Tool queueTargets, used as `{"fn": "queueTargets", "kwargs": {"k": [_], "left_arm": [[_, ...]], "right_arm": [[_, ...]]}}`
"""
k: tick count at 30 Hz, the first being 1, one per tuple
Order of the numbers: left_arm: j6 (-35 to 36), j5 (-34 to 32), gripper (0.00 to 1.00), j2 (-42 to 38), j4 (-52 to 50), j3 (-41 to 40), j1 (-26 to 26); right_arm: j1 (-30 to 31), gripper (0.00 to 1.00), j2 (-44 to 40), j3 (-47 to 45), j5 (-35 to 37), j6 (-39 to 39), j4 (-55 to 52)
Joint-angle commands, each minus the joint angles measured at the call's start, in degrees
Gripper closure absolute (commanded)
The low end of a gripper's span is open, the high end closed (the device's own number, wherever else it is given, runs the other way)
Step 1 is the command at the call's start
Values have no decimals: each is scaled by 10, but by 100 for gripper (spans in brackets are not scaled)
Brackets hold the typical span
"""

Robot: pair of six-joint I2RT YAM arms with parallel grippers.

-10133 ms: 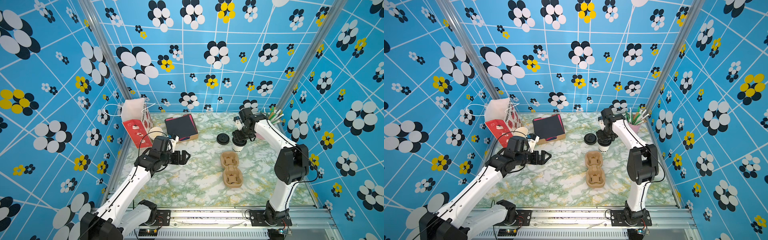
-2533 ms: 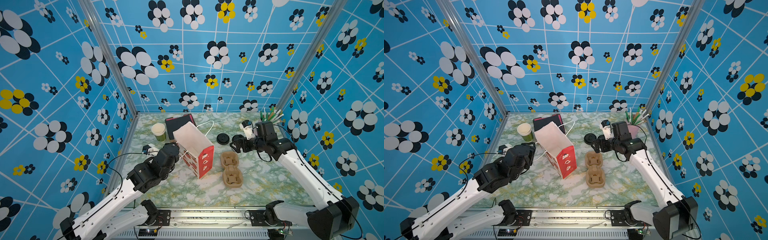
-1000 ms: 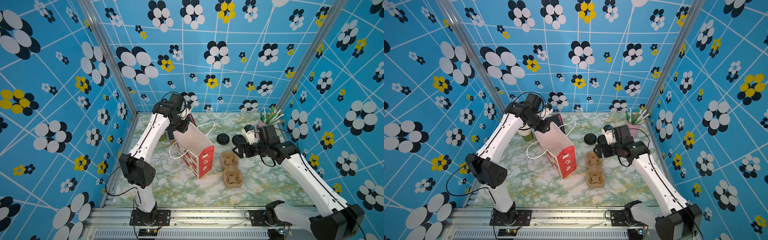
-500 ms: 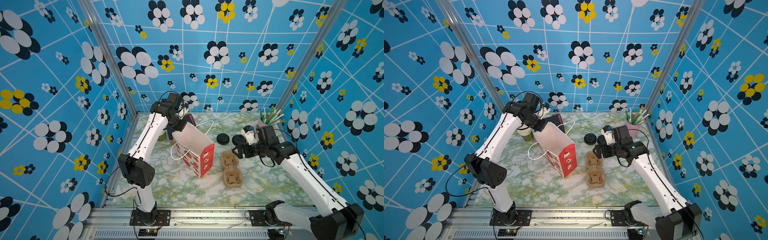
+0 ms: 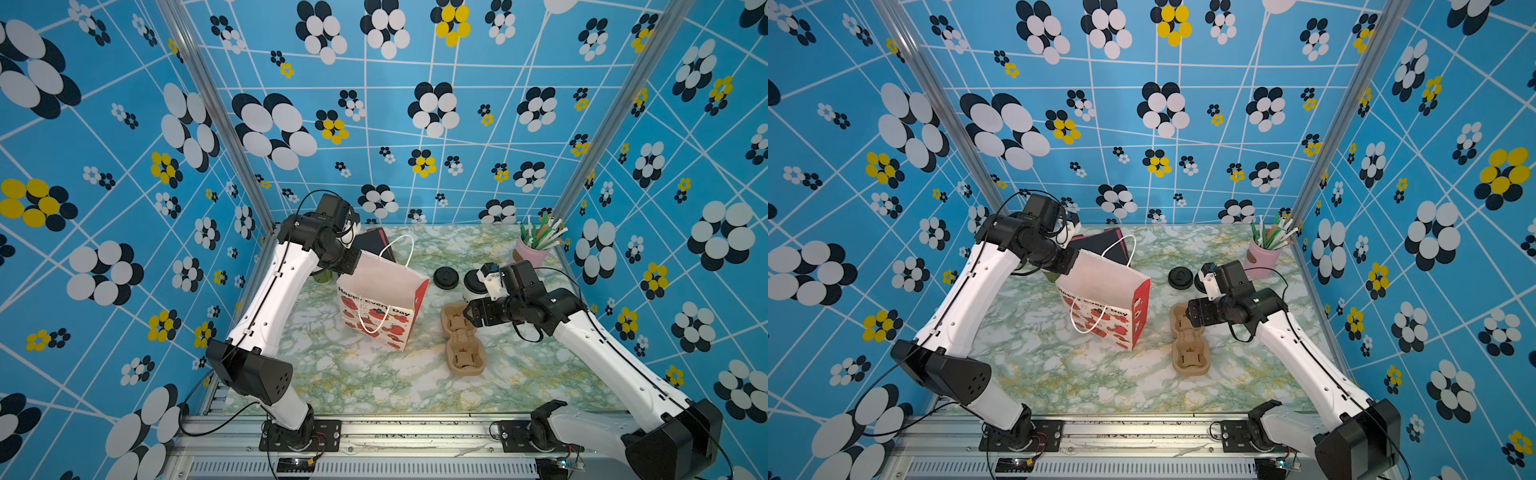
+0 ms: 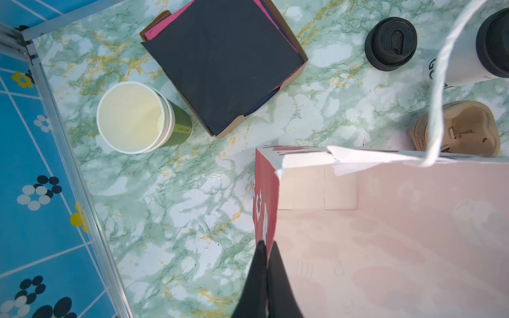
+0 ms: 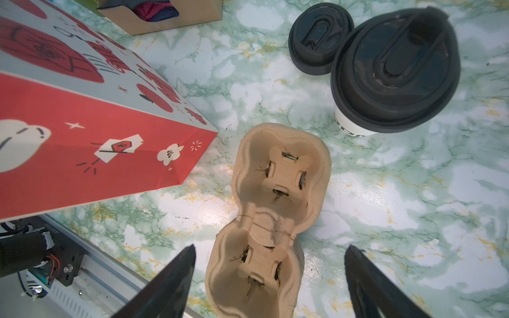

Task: Pack a coffee takeout order
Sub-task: Rotate the takeout bag at the center of the table.

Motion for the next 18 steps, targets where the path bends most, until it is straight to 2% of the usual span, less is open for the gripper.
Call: {"fn": "queueTargets", "kwargs": {"k": [1,12,18], "left_arm": [[-28,9,100,-24,2,-37,12],[-50,50,100,-66,33,-115,40],[-50,63,100,-71,48,-127,41]], "right_arm": [[18,16,4,-16,27,31,0],[74,24,33,-14,89,80,-9],[107,30,50,-23,126,113,-9]]}}
